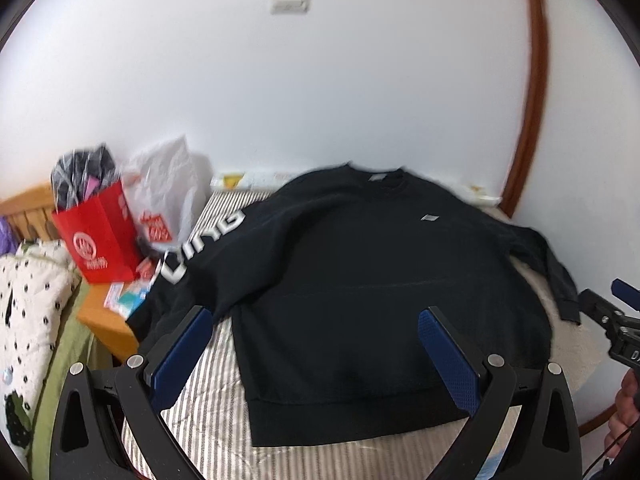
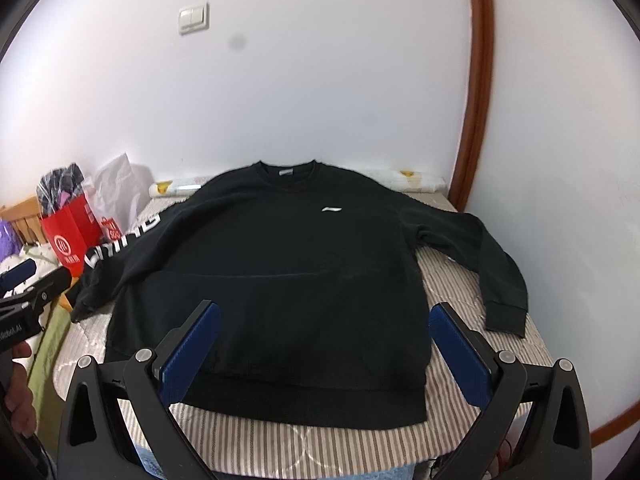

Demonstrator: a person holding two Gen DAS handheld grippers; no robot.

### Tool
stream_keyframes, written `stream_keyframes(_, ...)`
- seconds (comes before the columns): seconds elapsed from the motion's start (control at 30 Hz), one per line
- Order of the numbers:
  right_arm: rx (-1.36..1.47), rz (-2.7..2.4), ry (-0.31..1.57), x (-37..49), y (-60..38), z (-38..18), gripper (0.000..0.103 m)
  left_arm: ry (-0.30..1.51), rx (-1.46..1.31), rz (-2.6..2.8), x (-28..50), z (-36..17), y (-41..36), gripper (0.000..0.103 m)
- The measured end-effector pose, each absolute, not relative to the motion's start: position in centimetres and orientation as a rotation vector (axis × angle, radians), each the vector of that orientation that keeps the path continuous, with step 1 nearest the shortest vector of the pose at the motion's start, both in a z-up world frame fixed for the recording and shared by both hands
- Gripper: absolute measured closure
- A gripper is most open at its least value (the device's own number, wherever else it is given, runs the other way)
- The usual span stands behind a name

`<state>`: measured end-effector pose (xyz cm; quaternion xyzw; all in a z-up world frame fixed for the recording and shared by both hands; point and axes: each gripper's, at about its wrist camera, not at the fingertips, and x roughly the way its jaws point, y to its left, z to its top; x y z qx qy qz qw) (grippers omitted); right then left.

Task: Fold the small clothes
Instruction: 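Grasp the cuff of the white-lettered sleeve with the left gripper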

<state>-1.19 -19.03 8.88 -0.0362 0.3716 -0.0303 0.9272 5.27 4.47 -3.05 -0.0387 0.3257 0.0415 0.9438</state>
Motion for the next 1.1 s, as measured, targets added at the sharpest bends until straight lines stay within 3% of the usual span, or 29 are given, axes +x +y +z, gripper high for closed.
stream_keyframes(0.47, -0.113, -0.021, 0.937, 6.5, -16.5, -0.2, 0.001, 0.790, -0.248, 0.198, 10.3, -12.1, 15.4, 0.007)
stream_keyframes(0.93, -0.110, -0.017, 1.019, 11.9, -15.5, -4.4, 0.001, 0.822, -0.245, 0.274, 16.2, -14.7, 19.0, 0.019)
stream_keyframes(1.0, -0.108, -0.019, 1.027, 12.5, -15.7, -4.8, 0.001, 0.844, -0.246, 0.300, 17.0, -15.4, 19.5, 0.028)
stream_keyframes(1.1, -0.104, -0.020, 1.041, 13.2, -15.9, -5.4, 0.001, 0.891, -0.256, 0.336, 18.0, -16.4, 20.2, 0.050)
